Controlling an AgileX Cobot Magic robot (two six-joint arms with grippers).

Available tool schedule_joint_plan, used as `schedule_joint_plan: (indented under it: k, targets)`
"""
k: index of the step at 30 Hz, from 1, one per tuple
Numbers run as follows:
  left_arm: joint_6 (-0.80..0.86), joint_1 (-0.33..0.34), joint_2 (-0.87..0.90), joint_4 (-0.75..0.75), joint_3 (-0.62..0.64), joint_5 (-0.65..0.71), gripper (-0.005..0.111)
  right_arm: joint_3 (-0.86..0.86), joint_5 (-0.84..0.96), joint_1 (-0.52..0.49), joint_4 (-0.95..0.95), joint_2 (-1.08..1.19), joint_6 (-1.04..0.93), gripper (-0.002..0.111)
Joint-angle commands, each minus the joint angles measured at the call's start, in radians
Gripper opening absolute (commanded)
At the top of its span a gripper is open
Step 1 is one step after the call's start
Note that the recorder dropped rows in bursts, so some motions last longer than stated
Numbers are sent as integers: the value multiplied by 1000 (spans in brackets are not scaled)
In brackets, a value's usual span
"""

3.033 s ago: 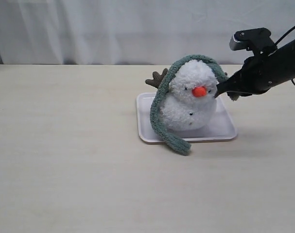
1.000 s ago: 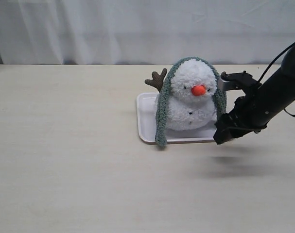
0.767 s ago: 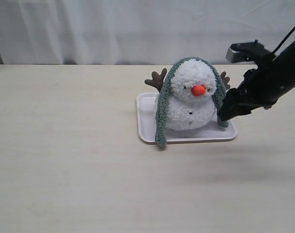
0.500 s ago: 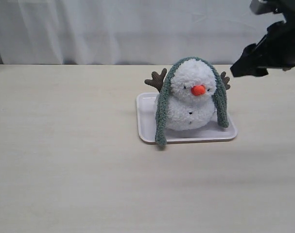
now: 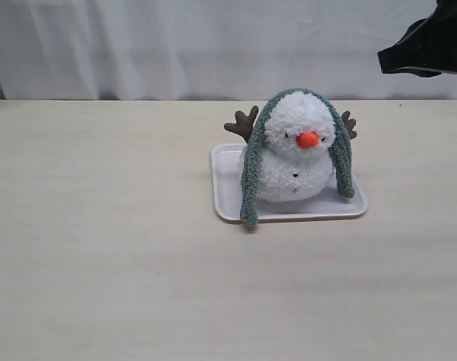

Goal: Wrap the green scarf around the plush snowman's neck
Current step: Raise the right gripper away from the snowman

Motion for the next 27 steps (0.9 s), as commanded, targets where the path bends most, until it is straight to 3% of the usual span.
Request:
schedule_joint_plan:
  k: [1,6,12,22,27]
  targets:
    - [0,-3,-2,-3,3,-7,0,1,21,-3,73,-5,-70,4]
    - [0,-3,-2,-3,3,-7,0,-29,35,-3,163,47,-67,4]
    - [0,-3,-2,-3,3,-7,0,-265,247,-3,124,253,35,4]
    - [0,-3,-2,-3,3,-7,0,-508,223,-3,93,480,39,4]
    - [0,-3,-2,-3,3,-7,0,-703,310,-3,91,634,55,4]
